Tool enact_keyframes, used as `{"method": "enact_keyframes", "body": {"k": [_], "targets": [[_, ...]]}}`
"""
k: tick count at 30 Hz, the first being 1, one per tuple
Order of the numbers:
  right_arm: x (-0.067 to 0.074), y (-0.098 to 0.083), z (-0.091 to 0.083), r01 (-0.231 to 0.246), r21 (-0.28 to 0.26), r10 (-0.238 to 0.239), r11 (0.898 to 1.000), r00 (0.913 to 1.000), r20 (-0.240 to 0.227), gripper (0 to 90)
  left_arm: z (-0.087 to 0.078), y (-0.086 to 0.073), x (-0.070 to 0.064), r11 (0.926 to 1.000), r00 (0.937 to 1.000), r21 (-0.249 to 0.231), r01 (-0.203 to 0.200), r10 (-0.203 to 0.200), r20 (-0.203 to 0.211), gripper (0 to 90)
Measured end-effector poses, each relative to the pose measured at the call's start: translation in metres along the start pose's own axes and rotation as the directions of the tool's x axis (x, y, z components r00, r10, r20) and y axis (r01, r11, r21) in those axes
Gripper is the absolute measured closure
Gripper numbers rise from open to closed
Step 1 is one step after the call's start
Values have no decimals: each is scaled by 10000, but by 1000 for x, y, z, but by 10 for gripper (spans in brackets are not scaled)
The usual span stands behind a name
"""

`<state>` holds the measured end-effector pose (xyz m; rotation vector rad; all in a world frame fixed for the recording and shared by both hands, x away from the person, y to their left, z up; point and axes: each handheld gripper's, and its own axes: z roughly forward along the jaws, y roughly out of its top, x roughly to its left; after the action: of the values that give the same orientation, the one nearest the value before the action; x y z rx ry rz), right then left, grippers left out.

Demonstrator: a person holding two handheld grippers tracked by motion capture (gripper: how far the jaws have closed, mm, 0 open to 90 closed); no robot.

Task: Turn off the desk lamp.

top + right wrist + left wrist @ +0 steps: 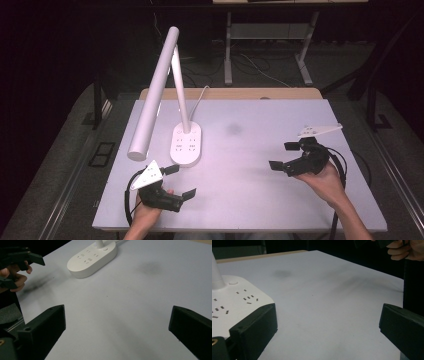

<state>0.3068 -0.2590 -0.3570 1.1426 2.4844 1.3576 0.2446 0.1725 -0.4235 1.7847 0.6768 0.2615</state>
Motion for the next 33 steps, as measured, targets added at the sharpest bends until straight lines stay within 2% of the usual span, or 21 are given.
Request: {"method": "enact_keyframes", "body": {"k": [21, 33], "targets": [[4, 40, 24, 516, 143, -512, 9986, 9984, -259, 8, 0, 0, 0, 10000, 10000, -48, 46, -46, -36, 4], [9, 62, 48, 832, 243, -822, 9962, 9957, -419, 8, 0, 0, 0, 10000, 10000, -18, 37, -37, -9, 5]]}}
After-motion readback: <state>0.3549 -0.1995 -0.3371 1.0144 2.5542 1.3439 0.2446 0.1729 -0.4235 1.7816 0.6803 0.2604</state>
